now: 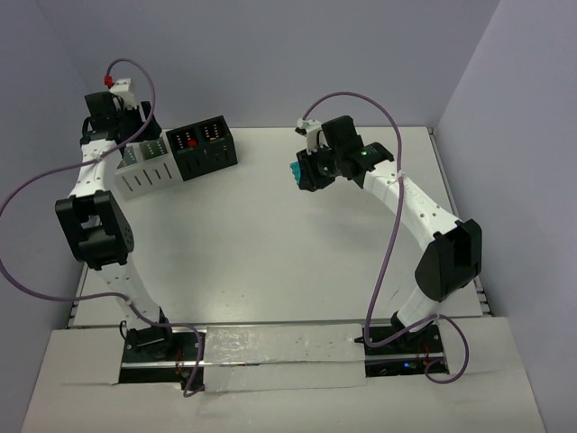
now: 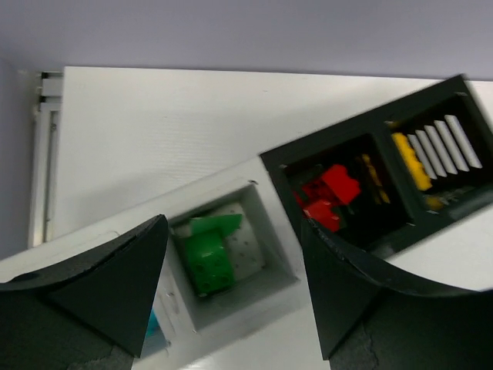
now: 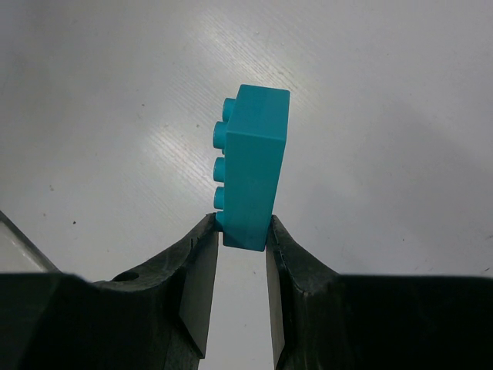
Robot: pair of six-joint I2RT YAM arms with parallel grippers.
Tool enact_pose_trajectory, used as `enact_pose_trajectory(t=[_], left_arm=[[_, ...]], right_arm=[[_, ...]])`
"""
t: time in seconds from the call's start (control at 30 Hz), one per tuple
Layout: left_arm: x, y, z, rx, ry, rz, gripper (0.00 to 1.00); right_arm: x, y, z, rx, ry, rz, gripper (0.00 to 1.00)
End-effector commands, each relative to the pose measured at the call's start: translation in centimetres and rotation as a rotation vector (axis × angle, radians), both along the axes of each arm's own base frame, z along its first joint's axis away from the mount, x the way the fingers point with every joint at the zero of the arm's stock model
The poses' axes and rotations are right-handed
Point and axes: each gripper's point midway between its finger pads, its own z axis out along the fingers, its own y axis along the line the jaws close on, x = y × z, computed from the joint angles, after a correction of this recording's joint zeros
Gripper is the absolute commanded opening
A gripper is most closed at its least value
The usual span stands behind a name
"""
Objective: Sort the legos into containers by color
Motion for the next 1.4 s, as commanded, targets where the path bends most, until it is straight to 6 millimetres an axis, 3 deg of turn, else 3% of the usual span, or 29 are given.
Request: enact_pose_trajectory(t=[0.0, 0.13, 0.23, 0.33, 0.5, 0.6, 0.9, 1.37], left_arm=[[-4.9, -5.3, 10.6, -0.168, -0.151, -0.176, 0.78], [-11.8, -11.3, 10.8, -0.342, -0.116, -0.347, 0.77], [-15.8, -14.5, 9.3, -0.490, -0.043, -0.392, 0.78], [-19.8, -18.5, 9.5, -0.585, -0.019, -0.469, 0.80], [-23.8, -23.6, 8.8, -0.684, 0.077, -0.572, 0.82], [-25.0, -25.5, 8.6, -0.735, 0.123, -0.608, 0.85], [-26.6, -28.5, 8.1, -0.692, 0.144, -0.657, 0.89], [-27.4, -30.4, 7.2, -0.702, 0.190, -0.706, 0.88]], right_arm=[[-0.6, 1.3, 3.5, 0.064, -0.111, 0.081, 0.00], [-1.8, 2.8, 4.1, 0.094, -0.143, 0.165, 0.00], [-3.1, 4.2, 4.3, 0.093, -0.169, 0.241, 0.00], [-4.5, 5.6, 4.9, 0.099, -0.203, 0.315, 0.00], [-5.9, 7.4, 5.9, 0.104, -0.230, 0.369, 0.00], [-6.6, 8.3, 6.4, 0.096, -0.253, 0.387, 0.00], [-8.4, 10.0, 5.9, 0.048, -0.233, 0.444, 0.00], [-8.9, 10.7, 5.4, 0.036, -0.218, 0.465, 0.00]])
